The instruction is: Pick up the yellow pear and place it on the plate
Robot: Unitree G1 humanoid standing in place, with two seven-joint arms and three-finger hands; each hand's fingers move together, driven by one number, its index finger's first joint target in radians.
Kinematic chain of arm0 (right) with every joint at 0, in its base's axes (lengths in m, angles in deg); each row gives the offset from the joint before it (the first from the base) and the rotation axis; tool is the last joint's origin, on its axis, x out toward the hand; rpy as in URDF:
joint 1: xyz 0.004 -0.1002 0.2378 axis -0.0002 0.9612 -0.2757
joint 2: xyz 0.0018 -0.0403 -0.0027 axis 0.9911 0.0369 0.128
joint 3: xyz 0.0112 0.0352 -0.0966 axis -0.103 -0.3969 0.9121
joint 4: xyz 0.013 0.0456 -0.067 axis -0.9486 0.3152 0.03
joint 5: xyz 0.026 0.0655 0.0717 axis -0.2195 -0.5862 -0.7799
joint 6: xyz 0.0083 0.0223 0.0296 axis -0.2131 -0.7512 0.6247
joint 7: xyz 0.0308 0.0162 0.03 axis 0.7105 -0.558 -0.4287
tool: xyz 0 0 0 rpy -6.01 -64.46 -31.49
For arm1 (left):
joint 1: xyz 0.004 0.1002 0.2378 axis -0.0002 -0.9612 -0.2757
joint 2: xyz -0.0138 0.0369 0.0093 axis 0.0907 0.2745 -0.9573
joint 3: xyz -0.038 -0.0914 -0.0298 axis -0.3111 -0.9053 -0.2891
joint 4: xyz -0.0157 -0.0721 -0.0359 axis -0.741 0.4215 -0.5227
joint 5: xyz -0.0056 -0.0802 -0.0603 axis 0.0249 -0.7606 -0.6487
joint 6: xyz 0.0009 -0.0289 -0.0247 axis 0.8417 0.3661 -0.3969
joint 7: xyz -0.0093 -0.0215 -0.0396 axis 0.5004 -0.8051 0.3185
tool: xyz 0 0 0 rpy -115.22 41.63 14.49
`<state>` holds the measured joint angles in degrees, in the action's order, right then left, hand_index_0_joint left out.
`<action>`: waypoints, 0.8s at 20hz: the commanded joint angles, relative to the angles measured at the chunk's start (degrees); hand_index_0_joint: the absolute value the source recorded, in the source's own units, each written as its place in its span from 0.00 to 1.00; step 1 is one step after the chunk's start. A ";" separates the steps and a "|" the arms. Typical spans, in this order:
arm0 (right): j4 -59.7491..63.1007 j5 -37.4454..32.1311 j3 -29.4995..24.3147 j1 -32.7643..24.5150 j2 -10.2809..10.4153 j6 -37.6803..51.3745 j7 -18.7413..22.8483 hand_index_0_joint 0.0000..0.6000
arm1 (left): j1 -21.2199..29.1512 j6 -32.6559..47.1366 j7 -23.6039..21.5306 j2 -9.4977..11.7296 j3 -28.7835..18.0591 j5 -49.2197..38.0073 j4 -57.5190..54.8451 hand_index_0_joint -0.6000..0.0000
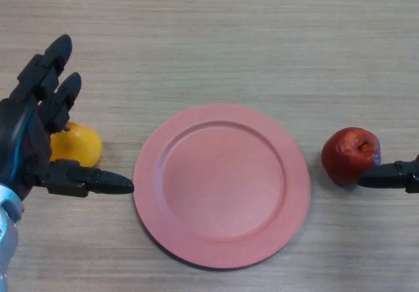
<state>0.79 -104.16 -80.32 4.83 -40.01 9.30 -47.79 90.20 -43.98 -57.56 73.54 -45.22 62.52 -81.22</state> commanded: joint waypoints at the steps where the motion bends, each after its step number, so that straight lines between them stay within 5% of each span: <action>1: -3.97 -2.45 -4.10 -1.89 -2.03 3.80 1.12 0.00 | 1.62 7.61 -0.80 2.59 -3.33 0.71 -3.98 1.00; 10: -4.00 -1.11 -3.87 -1.60 -1.97 2.66 0.71 0.00 | 1.16 8.46 -0.11 2.77 -4.40 1.01 -3.95 1.00; 16: -3.80 -1.35 -3.58 -1.61 -1.80 2.26 1.26 0.00 | 1.62 18.10 -1.61 5.59 -10.08 2.88 2.60 1.00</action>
<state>-0.34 -104.15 -80.36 4.87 -40.01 6.22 -47.73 89.74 -34.54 -57.44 76.13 -51.18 63.98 -75.49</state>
